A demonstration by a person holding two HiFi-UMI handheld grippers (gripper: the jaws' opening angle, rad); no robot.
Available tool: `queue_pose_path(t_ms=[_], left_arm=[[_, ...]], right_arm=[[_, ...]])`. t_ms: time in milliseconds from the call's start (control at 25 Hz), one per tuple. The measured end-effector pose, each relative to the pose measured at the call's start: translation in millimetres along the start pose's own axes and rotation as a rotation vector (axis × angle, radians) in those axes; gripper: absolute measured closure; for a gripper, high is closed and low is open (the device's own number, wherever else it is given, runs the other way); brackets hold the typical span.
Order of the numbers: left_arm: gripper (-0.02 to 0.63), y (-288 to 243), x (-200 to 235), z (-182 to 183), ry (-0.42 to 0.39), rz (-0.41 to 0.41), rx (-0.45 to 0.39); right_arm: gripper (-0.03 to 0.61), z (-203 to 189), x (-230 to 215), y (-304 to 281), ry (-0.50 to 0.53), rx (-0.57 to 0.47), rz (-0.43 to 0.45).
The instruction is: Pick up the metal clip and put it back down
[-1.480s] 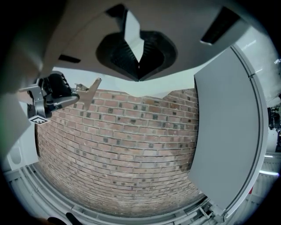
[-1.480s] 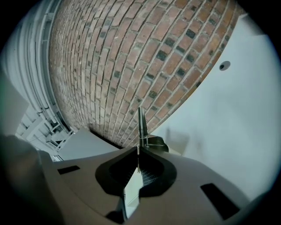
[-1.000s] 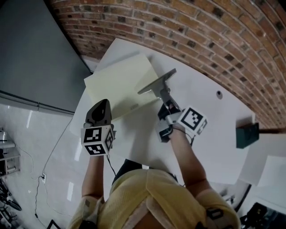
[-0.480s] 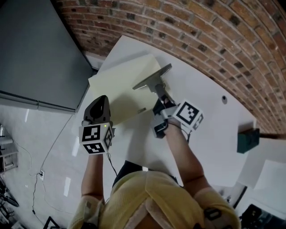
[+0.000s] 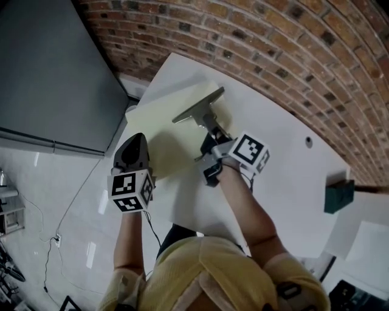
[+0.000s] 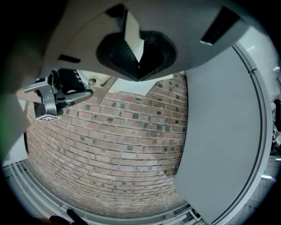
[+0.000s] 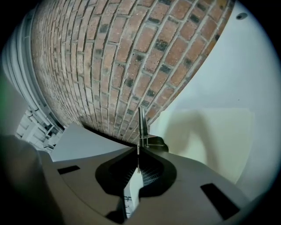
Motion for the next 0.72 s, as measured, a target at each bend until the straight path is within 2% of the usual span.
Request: queue_pose_path(t_ms=[320, 720], left_arm=[[0.611, -6, 9, 5, 0.015, 0.003, -0.013], [0.611, -9, 12, 10, 0.021, 0.0, -0.035]], right_arm=[[0.572, -2, 3, -22, -0.114, -0.013, 0.033], [0.571, -8, -6, -40, -0.241, -0.016, -0.011]])
Point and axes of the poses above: the fingertips, and each gripper's own axes: y backward along the fingers, x to its left, z out of its top, the point moved 8 cm from there along y, backward along the fingers, and after that the axes turned 6 degrees about x, right-handed, at the moved point
